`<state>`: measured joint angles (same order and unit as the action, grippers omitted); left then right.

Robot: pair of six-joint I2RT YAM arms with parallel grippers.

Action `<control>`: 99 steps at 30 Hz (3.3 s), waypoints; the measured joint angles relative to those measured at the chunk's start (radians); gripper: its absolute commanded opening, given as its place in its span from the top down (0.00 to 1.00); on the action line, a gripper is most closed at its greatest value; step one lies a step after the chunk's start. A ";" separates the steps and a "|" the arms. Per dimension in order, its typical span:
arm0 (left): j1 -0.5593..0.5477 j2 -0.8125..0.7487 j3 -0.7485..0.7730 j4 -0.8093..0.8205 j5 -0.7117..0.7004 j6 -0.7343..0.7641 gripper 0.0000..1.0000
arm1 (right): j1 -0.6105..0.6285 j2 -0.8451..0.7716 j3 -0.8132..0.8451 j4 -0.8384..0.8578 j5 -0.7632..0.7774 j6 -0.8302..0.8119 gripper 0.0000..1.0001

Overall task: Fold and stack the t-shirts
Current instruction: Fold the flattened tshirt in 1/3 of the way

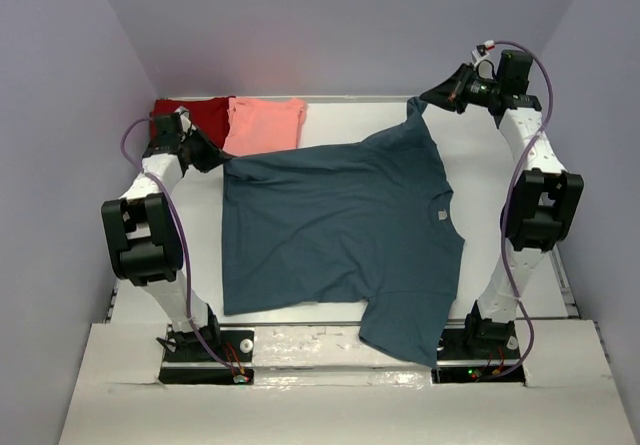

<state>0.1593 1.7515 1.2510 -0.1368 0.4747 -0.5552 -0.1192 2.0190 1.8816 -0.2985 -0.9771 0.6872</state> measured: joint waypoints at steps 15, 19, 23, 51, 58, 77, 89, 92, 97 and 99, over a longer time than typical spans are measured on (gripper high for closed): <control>0.013 -0.100 -0.105 0.001 0.002 0.002 1.00 | -0.014 -0.219 -0.237 -0.008 0.000 -0.002 1.00; 0.013 -0.110 -0.113 -0.003 0.002 0.005 1.00 | -0.025 -0.278 -0.283 -0.008 0.000 -0.002 1.00; 0.016 -0.112 -0.113 -0.003 0.002 0.008 1.00 | -0.031 -0.327 -0.331 -0.009 0.001 -0.002 1.00; 0.019 -0.211 -0.262 -0.040 0.008 0.019 1.00 | -0.058 -0.592 -0.631 -0.190 0.084 -0.003 1.00; 0.019 -0.242 -0.295 -0.053 0.007 0.017 1.00 | -0.064 -0.637 -0.649 -0.303 0.139 -0.023 1.00; 0.019 -0.262 -0.344 -0.134 0.004 0.024 1.00 | -0.077 -0.646 -0.657 -0.660 0.354 -0.096 1.00; 0.019 -0.229 -0.351 -0.215 -0.019 0.038 1.00 | -0.077 -0.594 -0.657 -0.825 0.478 -0.173 1.00; 0.019 -0.222 -0.351 -0.236 -0.032 0.043 1.00 | -0.078 -0.585 -0.657 -0.851 0.503 -0.187 1.00; 0.019 -0.203 -0.351 -0.262 -0.049 0.046 1.00 | -0.078 -0.562 -0.667 -0.881 0.545 -0.209 1.00; 0.019 -0.189 -0.351 -0.272 -0.056 0.047 1.00 | -0.078 -0.550 -0.676 -0.892 0.558 -0.217 1.00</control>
<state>0.1787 1.5627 0.9005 -0.4084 0.4191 -0.5087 -0.1970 1.4685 1.2057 -1.1904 -0.4187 0.4706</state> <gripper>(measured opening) 0.014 0.019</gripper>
